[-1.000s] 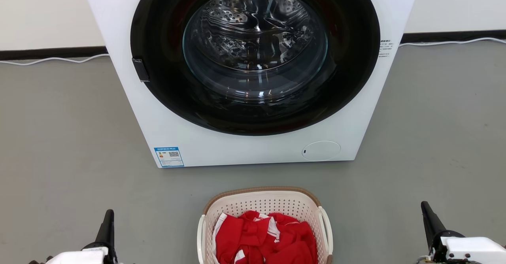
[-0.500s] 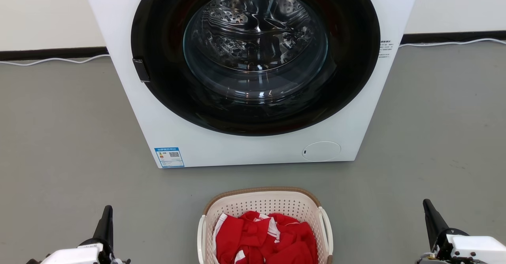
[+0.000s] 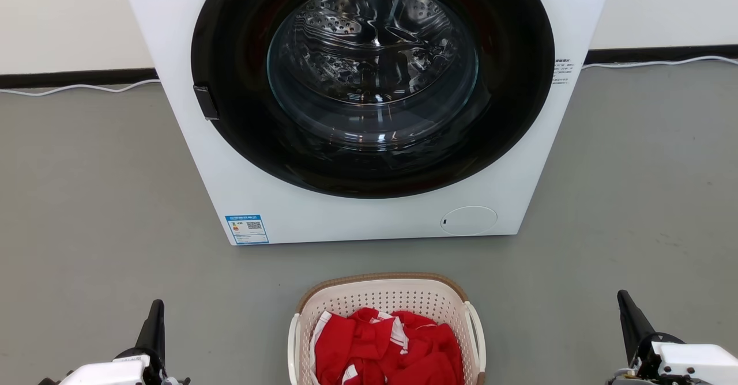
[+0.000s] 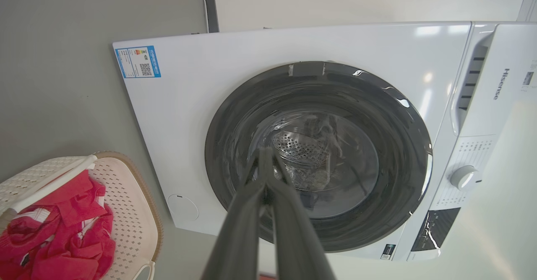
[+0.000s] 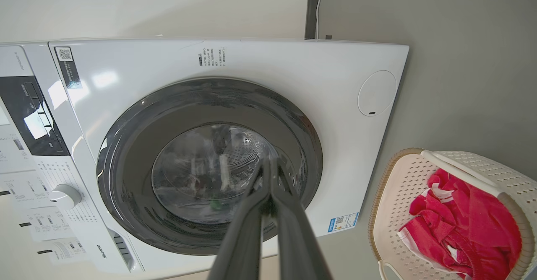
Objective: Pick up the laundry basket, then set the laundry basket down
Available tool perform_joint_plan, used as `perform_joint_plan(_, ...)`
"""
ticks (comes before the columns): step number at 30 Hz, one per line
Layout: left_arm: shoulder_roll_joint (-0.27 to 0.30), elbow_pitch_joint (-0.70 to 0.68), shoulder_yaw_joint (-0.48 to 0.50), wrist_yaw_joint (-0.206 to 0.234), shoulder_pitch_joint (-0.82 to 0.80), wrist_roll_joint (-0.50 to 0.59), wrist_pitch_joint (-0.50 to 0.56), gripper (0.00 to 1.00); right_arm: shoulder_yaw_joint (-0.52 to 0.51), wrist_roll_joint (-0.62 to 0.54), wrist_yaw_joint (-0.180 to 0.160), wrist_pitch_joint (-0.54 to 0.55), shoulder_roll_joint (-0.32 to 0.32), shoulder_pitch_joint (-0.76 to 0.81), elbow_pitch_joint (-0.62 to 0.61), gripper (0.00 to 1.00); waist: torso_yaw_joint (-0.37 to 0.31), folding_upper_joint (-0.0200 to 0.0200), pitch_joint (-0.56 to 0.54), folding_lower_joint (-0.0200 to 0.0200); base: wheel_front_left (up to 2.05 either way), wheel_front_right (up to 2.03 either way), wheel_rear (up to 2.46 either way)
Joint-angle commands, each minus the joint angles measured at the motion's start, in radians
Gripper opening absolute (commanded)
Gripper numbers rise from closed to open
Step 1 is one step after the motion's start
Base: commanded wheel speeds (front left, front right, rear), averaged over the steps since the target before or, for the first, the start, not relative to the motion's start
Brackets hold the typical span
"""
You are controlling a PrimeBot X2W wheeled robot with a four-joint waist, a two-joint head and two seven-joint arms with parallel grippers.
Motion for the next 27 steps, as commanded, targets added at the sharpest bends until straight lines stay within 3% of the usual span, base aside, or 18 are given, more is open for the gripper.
perform_joint_plan(1,0.015,-0.021,0.034,-0.010,-0.046,0.004,0.005,0.00,0.017,0.002,0.003,0.009,-0.012,-0.045,-0.030,0.00,0.000,-0.0001,0.000,0.0000,0.00,0.00,0.00)
perform_joint_plan(27,0.011,-0.021,0.039,-0.010,-0.046,0.008,0.009,0.00,0.012,-0.002,0.003,0.013,-0.009,-0.045,-0.030,0.00,0.000,-0.0001,0.000,0.0000,0.00,0.00,0.00)
